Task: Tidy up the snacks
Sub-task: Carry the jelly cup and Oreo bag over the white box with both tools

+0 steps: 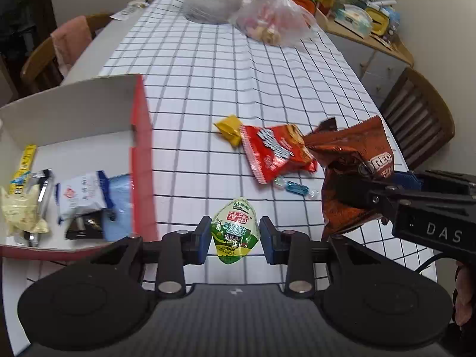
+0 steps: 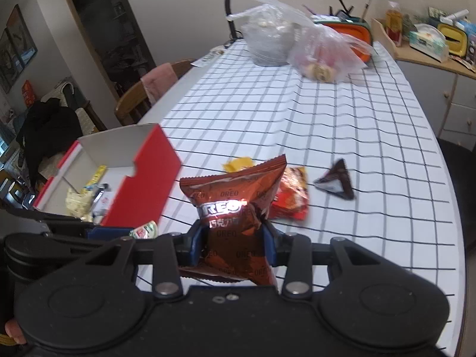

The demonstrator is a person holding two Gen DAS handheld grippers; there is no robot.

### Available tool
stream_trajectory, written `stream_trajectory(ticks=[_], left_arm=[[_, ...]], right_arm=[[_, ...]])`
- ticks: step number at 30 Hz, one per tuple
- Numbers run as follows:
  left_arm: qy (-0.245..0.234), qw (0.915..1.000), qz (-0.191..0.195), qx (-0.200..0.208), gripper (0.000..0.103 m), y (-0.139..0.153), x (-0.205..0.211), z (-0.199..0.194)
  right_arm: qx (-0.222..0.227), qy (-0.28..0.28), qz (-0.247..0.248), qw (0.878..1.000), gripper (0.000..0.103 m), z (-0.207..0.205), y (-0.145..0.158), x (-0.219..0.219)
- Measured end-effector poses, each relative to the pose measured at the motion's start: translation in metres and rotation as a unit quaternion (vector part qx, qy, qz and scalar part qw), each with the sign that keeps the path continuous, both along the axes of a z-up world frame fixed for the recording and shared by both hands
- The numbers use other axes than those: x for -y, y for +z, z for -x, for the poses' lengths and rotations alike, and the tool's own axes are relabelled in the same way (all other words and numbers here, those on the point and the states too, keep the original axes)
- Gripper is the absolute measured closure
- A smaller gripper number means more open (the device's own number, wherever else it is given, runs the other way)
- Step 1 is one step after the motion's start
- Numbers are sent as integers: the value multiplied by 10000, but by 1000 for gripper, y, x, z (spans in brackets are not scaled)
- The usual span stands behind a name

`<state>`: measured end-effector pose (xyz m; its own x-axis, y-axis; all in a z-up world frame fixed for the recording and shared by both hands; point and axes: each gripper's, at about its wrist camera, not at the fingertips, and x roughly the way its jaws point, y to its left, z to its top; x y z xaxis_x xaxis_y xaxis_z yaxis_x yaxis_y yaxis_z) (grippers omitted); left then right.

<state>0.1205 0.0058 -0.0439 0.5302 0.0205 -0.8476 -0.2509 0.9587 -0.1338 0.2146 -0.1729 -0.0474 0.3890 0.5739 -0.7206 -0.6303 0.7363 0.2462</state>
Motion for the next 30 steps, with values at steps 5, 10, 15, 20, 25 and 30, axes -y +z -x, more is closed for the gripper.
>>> stream_trajectory(ticks=[5,10,15,20,25,30], left_arm=[[144,9997,-44,169,69,17,-31,13],[325,9990,-70,308,69,31,-67,24],[499,9981,-80,359,69,39,-101,35],[612,9973,-85,387,69,42,-132,46],[732,9966,-113,369,69,41,-162,54],[834,9959,-150,319,69,35,-187,59]], right_arm=[[87,132,-48,9999,65,11,11,-31],[174,273,-65,9995,65,22,18,-66],[228,428,-76,9988,65,31,22,-103],[242,566,-60,9981,65,37,21,-138],[183,673,-35,9976,65,43,16,-170],[161,744,58,9971,65,48,9,-200]])
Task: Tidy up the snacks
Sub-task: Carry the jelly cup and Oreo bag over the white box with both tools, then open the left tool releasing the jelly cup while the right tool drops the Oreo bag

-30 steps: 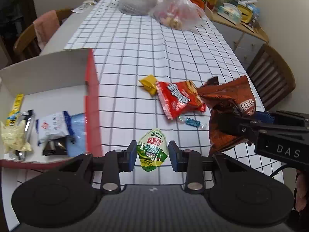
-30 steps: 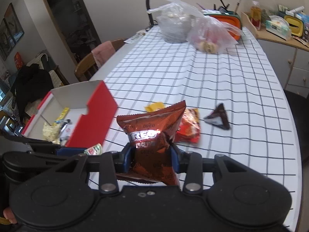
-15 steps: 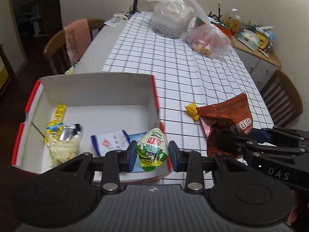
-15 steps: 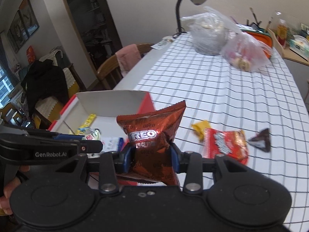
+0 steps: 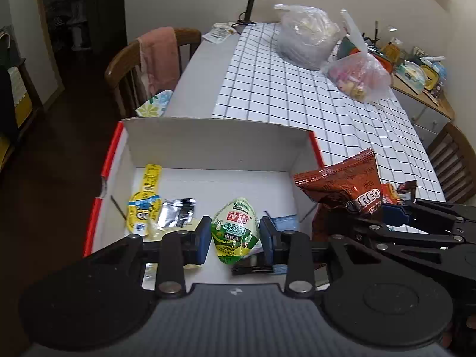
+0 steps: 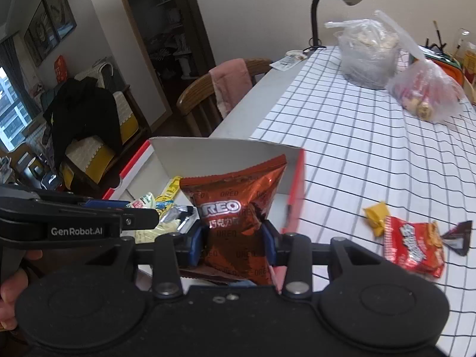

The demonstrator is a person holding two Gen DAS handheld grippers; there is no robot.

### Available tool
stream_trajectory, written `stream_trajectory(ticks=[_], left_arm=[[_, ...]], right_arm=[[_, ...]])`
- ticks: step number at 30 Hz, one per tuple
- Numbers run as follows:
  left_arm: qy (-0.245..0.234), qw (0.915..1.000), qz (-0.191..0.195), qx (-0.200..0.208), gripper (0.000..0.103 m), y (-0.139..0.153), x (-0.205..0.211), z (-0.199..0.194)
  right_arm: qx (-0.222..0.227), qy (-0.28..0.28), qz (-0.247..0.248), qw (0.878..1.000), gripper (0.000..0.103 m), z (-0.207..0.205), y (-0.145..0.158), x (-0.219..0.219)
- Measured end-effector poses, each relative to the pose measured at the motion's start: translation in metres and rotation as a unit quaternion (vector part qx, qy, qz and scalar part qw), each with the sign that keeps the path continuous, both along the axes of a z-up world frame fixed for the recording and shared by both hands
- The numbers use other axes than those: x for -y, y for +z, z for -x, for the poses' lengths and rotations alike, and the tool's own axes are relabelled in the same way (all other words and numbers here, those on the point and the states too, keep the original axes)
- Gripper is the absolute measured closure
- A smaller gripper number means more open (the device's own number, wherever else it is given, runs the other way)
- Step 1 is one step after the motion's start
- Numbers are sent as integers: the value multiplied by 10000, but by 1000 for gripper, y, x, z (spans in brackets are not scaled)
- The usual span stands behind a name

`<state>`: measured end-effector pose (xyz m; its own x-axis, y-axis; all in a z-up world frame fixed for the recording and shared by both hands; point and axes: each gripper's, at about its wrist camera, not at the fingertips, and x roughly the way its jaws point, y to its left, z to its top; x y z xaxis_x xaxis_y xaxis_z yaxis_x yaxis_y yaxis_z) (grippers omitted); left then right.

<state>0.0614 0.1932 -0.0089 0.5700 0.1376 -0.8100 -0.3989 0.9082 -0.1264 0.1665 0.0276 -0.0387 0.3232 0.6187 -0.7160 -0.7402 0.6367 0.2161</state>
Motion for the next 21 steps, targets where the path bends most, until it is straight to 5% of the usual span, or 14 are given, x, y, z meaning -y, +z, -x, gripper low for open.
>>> stream_trajectory(ticks=[21], left_arm=[[162,9984,-42,-534,69,-52,-59,-6]], right_arm=[[-48,197,811,9965,65,4,-55,-76]])
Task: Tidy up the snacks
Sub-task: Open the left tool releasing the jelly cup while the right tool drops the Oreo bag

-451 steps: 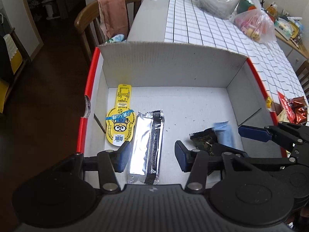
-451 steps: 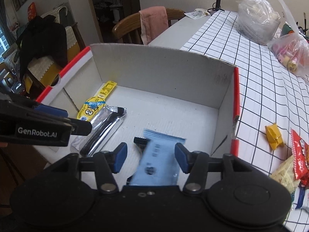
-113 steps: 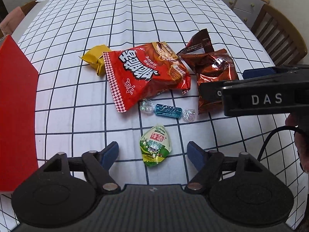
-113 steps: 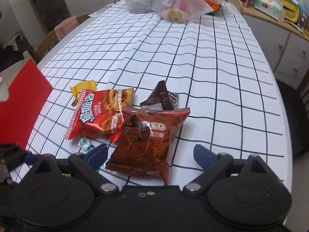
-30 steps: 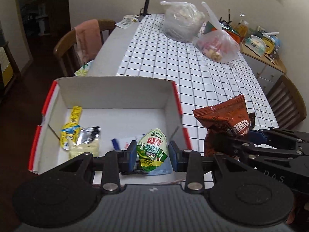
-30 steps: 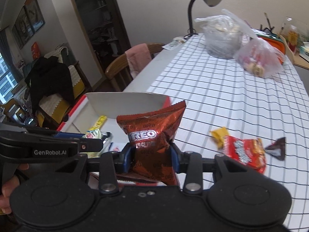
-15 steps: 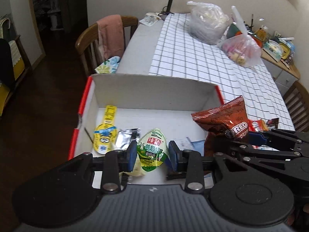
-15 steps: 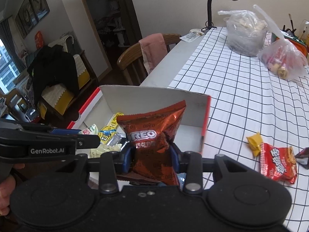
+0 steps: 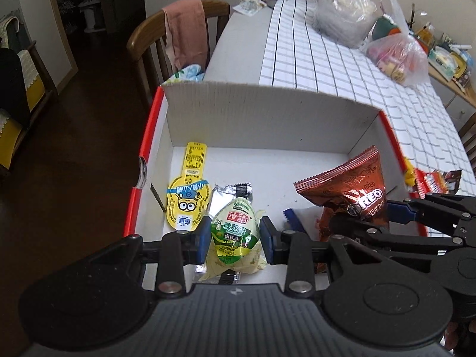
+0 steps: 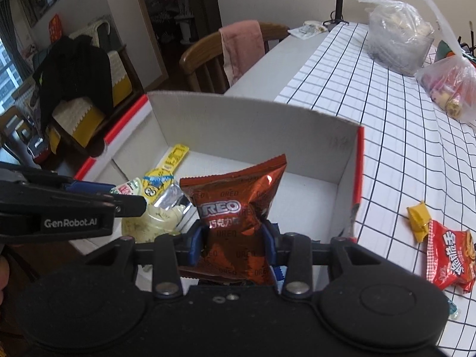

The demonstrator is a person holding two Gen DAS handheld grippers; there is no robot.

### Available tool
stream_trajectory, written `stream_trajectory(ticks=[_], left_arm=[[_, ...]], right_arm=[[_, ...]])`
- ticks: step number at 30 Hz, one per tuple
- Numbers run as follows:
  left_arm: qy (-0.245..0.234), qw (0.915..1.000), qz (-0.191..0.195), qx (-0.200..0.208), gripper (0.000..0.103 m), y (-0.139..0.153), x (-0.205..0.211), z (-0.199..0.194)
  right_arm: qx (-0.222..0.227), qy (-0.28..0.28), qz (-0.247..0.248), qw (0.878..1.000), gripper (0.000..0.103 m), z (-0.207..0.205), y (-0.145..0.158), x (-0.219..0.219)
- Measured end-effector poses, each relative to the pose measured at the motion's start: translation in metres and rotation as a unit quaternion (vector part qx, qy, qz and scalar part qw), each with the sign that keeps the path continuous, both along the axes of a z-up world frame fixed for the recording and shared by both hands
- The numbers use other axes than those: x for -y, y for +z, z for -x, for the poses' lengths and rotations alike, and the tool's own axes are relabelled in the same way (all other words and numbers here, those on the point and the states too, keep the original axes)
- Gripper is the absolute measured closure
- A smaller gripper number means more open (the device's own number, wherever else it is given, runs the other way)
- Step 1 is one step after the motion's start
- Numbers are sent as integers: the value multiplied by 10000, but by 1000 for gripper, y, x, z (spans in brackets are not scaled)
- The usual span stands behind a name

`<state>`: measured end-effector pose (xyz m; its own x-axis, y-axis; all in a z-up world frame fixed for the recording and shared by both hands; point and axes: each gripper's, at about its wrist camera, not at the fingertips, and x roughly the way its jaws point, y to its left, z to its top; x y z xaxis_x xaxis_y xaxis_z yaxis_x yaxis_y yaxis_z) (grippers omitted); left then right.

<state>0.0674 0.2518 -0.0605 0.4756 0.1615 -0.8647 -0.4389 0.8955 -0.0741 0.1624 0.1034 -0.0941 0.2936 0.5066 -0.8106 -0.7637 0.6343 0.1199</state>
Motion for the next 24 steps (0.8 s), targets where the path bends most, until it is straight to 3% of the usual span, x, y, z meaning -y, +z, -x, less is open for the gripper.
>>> stream_trajectory(ticks=[16,21,24], left_arm=[[-288,9991,-286,-109,69,-14,5,-7],[-274,9992,-277,-83,68,-14,4,-7],[-274,9993,-265,-38,61,-12,5,-4]], right_arm=[[77,-48,158,9998,60,1,-12,-4],[90,-93,119,9998,50,3,-9,1],[99,-95,75,9999,46,5,-5,5]])
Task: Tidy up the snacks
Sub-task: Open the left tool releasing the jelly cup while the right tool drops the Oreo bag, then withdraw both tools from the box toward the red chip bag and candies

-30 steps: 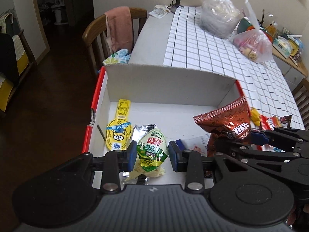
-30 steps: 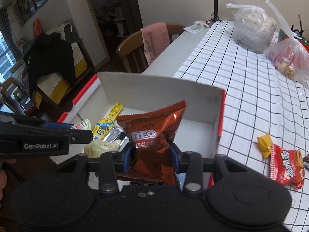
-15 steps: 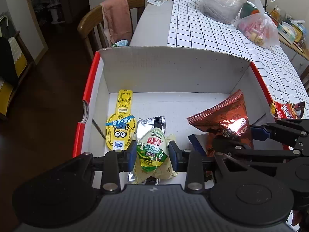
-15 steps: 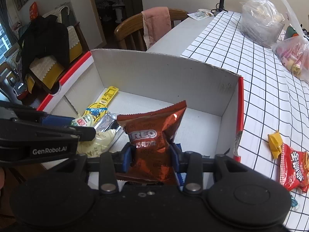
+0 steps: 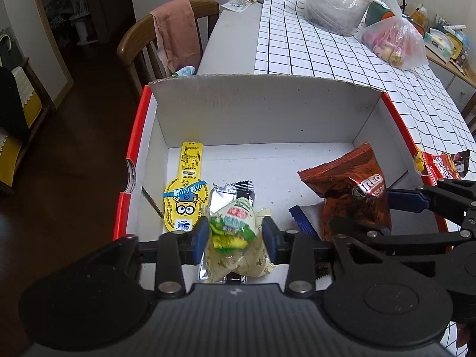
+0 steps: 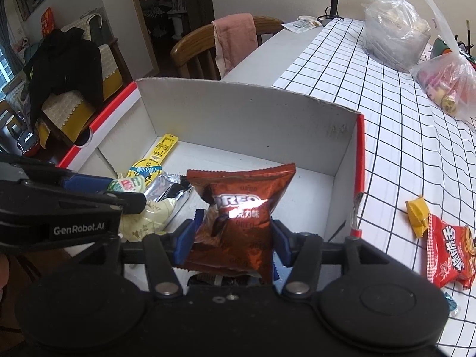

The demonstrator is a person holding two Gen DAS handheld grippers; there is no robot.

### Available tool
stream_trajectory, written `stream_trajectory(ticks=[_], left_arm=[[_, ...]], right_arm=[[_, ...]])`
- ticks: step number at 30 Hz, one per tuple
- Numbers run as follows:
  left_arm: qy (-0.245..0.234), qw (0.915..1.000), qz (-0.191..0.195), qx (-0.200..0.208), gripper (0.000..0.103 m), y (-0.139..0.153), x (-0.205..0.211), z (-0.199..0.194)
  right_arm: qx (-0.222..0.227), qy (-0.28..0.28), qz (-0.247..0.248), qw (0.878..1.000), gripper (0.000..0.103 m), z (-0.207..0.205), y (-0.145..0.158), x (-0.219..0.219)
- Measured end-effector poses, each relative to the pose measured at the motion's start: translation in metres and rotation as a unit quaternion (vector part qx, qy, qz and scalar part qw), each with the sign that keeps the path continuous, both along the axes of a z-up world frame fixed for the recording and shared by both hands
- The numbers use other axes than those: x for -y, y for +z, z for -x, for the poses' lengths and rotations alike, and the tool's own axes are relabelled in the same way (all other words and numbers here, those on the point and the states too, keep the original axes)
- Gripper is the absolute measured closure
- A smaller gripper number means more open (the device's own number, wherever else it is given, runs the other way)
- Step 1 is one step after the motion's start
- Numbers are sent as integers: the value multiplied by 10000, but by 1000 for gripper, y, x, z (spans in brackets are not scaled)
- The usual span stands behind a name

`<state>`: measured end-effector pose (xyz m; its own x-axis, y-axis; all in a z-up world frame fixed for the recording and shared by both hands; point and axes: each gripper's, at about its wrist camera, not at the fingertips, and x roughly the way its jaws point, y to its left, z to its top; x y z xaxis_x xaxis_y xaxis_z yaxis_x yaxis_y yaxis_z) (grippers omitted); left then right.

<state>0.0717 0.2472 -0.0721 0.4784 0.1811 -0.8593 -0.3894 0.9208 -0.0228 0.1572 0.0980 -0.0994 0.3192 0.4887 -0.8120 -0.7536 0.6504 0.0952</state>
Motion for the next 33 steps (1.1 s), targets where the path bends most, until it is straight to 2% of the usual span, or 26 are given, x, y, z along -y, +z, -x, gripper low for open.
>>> stream_trajectory(ticks=[9,13,16,17,25,28,33], left_arm=[[-62,9997,48,244,50,17,6,11],[-110,9992,95,367,47,25,12,16],[-142,9988,97,469,46,33,19,19],[-152,9985,95,512,46,36,22,20],[-340,9956,79,865,36,61,52,27],[-420,9946,74,948,32,67,65,27],[-569,9929,124,1040,28,73,88,22]], right_arm=[[33,9,-224,9997,39,6,19,18],[87,5,-352,9993,30,11,29,31],[93,28,-479,9988,27,14,37,41],[99,38,-522,9986,24,16,40,45],[150,-17,-826,9965,20,20,62,85],[188,-76,-916,9956,11,17,68,100],[217,-178,-990,9947,9,13,74,127]])
